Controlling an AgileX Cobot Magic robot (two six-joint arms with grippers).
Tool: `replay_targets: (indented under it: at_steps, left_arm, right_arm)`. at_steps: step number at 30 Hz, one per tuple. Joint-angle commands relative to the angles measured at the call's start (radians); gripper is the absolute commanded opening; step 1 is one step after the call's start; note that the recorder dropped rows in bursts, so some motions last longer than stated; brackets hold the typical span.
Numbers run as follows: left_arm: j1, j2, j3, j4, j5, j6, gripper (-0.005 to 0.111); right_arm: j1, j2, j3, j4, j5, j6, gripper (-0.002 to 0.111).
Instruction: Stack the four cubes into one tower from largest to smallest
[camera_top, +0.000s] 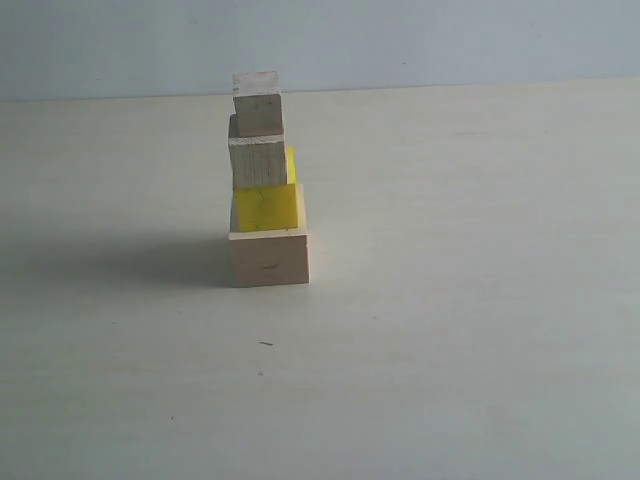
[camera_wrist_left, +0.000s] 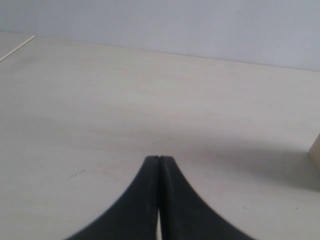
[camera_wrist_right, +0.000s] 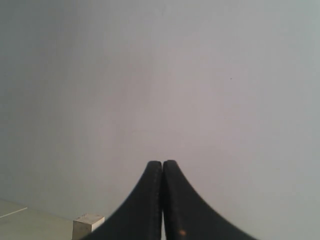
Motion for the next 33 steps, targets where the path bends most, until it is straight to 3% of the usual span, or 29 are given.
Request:
replay_targets:
  at_steps: [1, 14, 26, 33]
  left_arm:
    - [-0.006, -0.004, 0.000, -0.014, -0.011, 0.005, 0.000]
    - [-0.006, -0.004, 0.000, -0.014, -0.011, 0.005, 0.000]
    - [-0.004, -0.004, 0.000, -0.014, -0.011, 0.005, 0.000]
    - [-0.004, -0.004, 0.000, -0.014, -0.011, 0.005, 0.000]
  right_arm:
    - [-0.004, 0.004, 0.005, 0.002, 0.006, -0.002, 0.000]
    - [-0.006, 0.004, 0.005, 0.002, 0.006, -0.002, 0.000]
    - [-0.347, 0.004, 0.005, 0.006, -0.011, 0.068, 0.000]
    - [-0.360, 0.004, 0.005, 0.006, -0.076, 0.068, 0.000]
